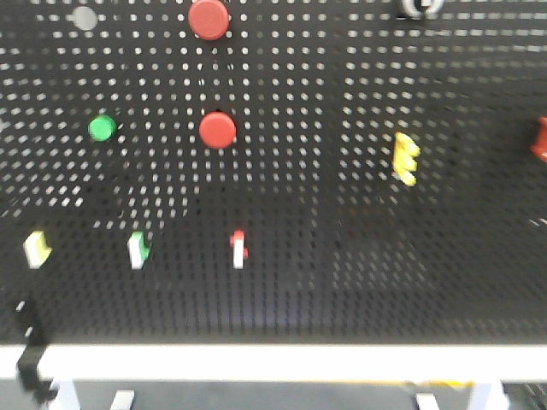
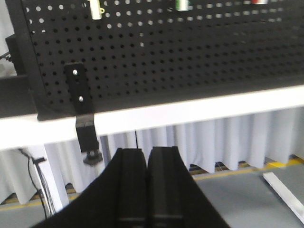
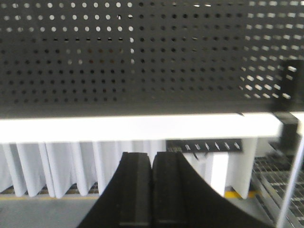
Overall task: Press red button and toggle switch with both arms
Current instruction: 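Drive the base forward up to the black pegboard, then raise the left gripper toward the upper red push button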
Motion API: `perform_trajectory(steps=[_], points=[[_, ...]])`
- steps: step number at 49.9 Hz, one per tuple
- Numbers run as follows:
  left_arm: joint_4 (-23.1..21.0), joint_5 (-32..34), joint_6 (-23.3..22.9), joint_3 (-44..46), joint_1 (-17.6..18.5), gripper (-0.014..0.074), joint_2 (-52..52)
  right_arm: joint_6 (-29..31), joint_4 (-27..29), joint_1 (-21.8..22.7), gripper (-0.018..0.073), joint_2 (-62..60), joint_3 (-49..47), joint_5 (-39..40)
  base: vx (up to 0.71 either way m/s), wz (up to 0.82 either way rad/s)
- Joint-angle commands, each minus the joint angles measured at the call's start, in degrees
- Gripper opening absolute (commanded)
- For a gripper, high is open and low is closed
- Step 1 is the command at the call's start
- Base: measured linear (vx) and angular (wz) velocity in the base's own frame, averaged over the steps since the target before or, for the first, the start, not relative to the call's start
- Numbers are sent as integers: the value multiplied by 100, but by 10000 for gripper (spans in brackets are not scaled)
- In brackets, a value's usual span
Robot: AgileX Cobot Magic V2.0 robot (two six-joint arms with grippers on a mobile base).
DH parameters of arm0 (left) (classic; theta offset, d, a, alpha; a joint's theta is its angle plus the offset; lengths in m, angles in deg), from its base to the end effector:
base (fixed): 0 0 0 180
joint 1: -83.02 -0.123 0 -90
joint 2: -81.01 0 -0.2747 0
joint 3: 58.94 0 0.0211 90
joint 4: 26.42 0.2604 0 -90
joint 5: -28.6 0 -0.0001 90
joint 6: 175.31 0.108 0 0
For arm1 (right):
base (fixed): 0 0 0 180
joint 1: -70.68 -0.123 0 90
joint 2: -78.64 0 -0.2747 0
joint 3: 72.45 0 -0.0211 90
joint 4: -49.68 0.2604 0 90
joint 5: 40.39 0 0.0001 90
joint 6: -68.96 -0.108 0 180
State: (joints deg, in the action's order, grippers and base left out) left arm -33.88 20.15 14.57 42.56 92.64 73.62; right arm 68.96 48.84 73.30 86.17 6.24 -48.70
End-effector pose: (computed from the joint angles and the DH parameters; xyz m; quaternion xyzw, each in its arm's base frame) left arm 0.0918 -0.0177 0.1899 0.0838 0.7281 -0.0492 0.6785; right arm 0.0937 -0.0045 0.1886 0.0122 0.7344 -0.0212 0.6783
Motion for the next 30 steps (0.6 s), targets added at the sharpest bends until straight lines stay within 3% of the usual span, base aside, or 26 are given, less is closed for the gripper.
perform_trajectory(steps=[1, 14, 30], points=[[-25, 484, -48, -201, 3, 2, 91, 0, -47, 38, -3, -92, 64, 446, 42, 5], [-25, 484, -48, -201, 3, 2, 91, 0, -47, 38, -3, -92, 64, 446, 33, 4], [-25, 484, -48, -201, 3, 2, 91, 0, -47, 38, -3, -92, 64, 446, 6, 0]])
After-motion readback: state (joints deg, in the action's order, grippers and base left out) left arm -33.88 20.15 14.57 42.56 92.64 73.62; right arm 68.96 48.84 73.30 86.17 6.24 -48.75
